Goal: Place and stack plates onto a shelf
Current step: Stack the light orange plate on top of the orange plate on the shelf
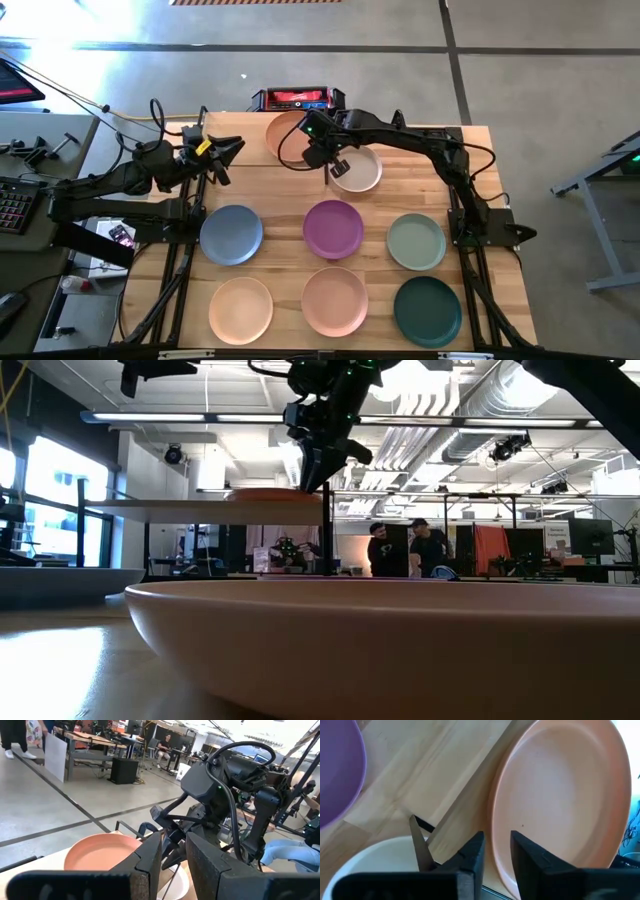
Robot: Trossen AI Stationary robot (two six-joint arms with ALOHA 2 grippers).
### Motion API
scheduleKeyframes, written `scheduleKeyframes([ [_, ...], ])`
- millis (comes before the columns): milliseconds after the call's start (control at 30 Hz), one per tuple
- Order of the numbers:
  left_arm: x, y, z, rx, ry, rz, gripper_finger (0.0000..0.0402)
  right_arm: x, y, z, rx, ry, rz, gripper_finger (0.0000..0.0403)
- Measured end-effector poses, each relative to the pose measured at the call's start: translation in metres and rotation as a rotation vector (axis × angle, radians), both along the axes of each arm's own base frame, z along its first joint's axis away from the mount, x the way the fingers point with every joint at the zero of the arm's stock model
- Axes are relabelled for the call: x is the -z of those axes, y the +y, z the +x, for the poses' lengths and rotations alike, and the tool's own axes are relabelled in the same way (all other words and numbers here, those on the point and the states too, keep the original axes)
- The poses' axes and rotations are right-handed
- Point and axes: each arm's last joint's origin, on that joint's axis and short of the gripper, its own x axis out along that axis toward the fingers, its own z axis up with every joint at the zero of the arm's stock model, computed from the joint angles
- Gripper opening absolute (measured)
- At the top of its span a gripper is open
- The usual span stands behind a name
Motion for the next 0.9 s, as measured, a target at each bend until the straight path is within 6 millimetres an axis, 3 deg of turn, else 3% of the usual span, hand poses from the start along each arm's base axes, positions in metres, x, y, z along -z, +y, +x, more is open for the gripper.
scheduleKeyframes([
  [167, 0.004, 0.000, 0.000, 0.000, 0.043, -0.006, 0.0078, -0.015, 0.003, -0.003, 0.022, -0.040, 0.004, 0.0074],
  [333, 0.008, 0.000, 0.000, 0.013, 0.080, -0.013, 0.0078, -0.046, 0.009, -0.006, 0.089, -0.128, 0.033, 0.0074],
  [533, 0.011, -0.004, 0.002, 0.170, 0.101, -0.042, 0.0078, -0.079, 0.024, -0.021, 0.200, -0.175, 0.114, 0.0074],
  [733, 0.022, -0.012, 0.005, 0.438, 0.181, -0.190, 0.0078, -0.088, 0.049, -0.038, 0.330, -0.140, 0.225, 0.0074],
  [900, 0.033, -0.022, 0.007, 0.644, 0.285, -0.288, 0.0078, -0.085, 0.070, -0.039, 0.442, -0.113, 0.312, 0.0074],
])
